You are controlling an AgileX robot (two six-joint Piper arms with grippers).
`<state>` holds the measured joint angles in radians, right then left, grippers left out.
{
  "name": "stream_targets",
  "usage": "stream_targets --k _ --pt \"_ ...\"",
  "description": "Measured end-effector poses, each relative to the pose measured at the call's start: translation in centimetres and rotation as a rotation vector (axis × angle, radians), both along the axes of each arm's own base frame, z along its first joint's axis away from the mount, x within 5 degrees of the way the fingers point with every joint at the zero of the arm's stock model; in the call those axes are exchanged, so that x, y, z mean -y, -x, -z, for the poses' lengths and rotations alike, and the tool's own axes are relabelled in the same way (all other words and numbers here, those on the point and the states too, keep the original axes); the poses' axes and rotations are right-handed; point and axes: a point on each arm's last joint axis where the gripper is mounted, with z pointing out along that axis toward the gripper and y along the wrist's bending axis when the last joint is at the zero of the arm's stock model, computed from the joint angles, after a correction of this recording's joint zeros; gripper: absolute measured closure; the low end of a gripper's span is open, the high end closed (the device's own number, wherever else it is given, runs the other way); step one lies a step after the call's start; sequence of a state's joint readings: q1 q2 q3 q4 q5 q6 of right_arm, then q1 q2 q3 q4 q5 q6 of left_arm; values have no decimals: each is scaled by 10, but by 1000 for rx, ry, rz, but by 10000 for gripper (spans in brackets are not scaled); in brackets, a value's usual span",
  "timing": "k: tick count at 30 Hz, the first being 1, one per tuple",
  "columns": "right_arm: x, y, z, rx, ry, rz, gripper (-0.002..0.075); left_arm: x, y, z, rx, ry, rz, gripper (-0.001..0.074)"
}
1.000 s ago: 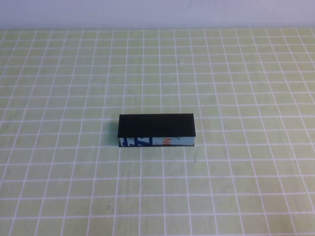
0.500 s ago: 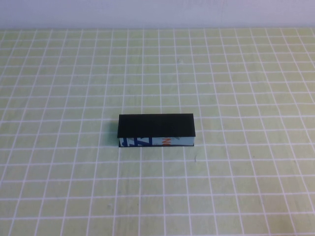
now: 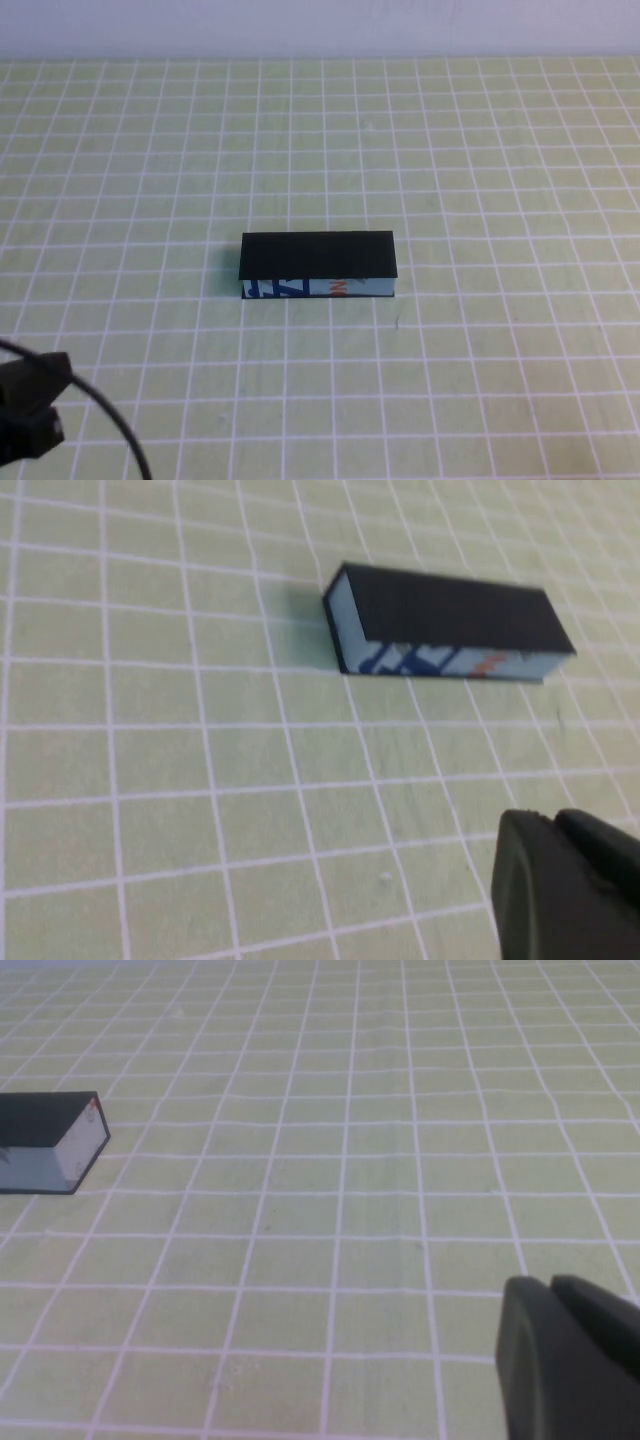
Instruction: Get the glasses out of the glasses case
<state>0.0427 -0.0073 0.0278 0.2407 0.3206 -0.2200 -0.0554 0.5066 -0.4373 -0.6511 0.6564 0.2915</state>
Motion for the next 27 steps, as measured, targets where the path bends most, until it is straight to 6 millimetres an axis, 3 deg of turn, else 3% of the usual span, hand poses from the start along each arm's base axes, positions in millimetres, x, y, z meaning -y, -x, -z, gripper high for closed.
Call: stream_targets --k 4,13,19,27 --pt "0 0 0 0 0 0 743 8 -35 -28 -80 -116 163 739" --pt "0 0 0 0 0 0 743 21 -132 -62 -63 -161 332 739" --pt "0 0 0 0 0 0 743 32 -208 -47 -98 -112 409 739" --pt "0 0 0 0 0 0 743 59 -289 -8 -158 -58 526 739"
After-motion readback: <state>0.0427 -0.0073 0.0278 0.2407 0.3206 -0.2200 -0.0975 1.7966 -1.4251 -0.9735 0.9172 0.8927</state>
